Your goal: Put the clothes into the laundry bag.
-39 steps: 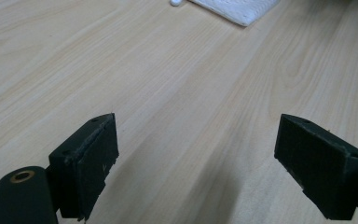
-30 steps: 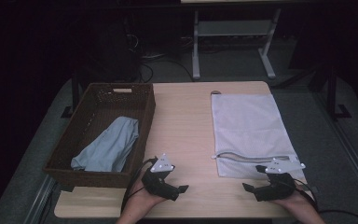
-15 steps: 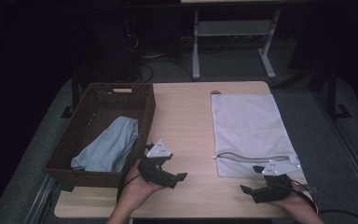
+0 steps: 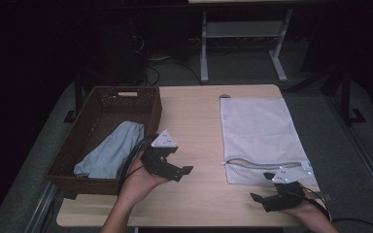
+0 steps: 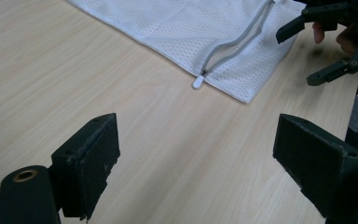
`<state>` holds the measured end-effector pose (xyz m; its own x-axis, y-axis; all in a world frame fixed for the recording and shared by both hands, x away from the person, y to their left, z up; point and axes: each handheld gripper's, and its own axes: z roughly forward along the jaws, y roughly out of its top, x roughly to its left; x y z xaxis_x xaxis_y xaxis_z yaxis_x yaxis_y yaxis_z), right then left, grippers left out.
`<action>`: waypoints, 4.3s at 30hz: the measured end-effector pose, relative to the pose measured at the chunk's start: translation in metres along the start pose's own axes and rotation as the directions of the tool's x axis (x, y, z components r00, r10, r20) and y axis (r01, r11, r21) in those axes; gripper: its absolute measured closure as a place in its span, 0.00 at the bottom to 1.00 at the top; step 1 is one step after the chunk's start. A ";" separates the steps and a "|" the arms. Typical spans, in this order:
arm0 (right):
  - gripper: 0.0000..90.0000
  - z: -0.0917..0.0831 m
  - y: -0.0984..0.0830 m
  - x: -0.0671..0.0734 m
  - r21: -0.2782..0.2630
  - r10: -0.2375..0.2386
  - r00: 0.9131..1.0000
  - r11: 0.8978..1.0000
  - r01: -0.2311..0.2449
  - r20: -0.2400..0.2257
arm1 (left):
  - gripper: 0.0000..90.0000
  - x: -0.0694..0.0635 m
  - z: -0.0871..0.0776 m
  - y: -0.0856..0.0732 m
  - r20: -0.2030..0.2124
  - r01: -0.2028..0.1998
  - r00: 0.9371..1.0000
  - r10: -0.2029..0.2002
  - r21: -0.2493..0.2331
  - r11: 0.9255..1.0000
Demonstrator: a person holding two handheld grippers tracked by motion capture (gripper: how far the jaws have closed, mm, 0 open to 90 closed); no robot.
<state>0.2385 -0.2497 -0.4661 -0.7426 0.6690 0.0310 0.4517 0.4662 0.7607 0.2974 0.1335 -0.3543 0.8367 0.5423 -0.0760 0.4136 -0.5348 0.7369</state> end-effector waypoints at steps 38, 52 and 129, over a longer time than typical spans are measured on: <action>0.12 0.001 -0.001 -0.001 0.011 0.004 1.000 1.000 -0.004 0.007 | 0.15 0.102 -0.078 0.000 -0.274 0.132 0.953 -0.129 -0.011 0.991; 0.12 0.002 -0.001 -0.001 0.016 -0.005 1.000 1.000 0.005 0.004 | 0.12 0.156 -0.082 -0.044 -0.359 0.211 0.920 -0.159 0.110 0.971; 0.13 0.005 -0.002 0.002 0.049 -0.043 0.999 0.998 0.043 -0.008 | 0.82 0.202 -0.076 -0.093 -0.136 0.498 0.866 -0.481 0.151 0.854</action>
<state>0.2386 -0.2457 -0.4708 -0.7650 0.6440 0.0036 0.4431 0.5223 0.7286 0.4007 0.3425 -0.3868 0.4768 0.8152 -0.3288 0.8242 -0.2847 0.4895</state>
